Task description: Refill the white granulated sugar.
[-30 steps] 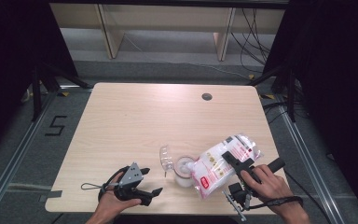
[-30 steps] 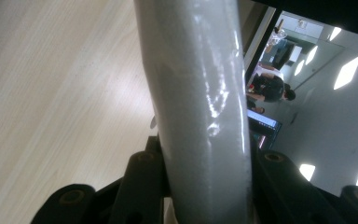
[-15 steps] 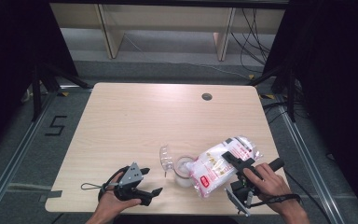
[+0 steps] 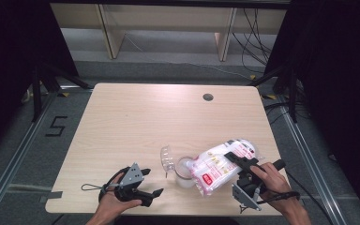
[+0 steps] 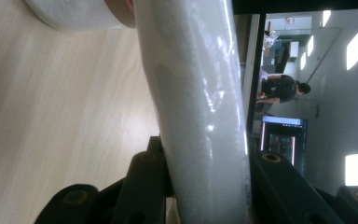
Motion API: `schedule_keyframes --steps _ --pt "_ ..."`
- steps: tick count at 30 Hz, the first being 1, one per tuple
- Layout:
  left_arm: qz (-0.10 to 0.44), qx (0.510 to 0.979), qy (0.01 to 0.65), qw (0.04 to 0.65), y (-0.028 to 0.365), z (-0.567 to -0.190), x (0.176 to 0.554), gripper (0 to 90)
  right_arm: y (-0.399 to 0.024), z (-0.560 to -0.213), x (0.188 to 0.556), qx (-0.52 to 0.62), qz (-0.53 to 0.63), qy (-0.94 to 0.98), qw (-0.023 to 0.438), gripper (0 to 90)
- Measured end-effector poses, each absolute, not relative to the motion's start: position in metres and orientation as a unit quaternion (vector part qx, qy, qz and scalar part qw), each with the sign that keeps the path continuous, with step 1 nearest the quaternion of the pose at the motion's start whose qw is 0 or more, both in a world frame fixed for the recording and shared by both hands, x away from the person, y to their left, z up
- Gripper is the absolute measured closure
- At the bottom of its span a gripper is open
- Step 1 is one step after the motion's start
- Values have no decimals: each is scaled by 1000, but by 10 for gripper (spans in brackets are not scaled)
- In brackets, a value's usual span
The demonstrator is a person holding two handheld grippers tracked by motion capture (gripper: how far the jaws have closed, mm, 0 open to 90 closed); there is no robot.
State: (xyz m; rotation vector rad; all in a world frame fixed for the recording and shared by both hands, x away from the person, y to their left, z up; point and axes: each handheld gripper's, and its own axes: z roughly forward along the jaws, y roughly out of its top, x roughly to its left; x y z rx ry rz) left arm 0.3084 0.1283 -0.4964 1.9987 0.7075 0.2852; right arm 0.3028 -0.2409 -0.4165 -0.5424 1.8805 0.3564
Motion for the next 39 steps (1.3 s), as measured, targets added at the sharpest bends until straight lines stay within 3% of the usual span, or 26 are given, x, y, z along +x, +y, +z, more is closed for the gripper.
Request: schedule_keyframes --steps 19,20,32,39 --pt "114 819 289 483 128 -496 309 165 -250 -430 309 -143 260 817 494 749" --pt "114 818 289 484 128 -496 308 165 -249 -425 314 -185 250 806 503 750" --pt "115 824 283 477 130 -495 309 165 -260 -440 319 -73 373 819 430 761" --pt "115 820 291 479 128 -495 307 165 -265 -446 324 -33 412 813 410 769"
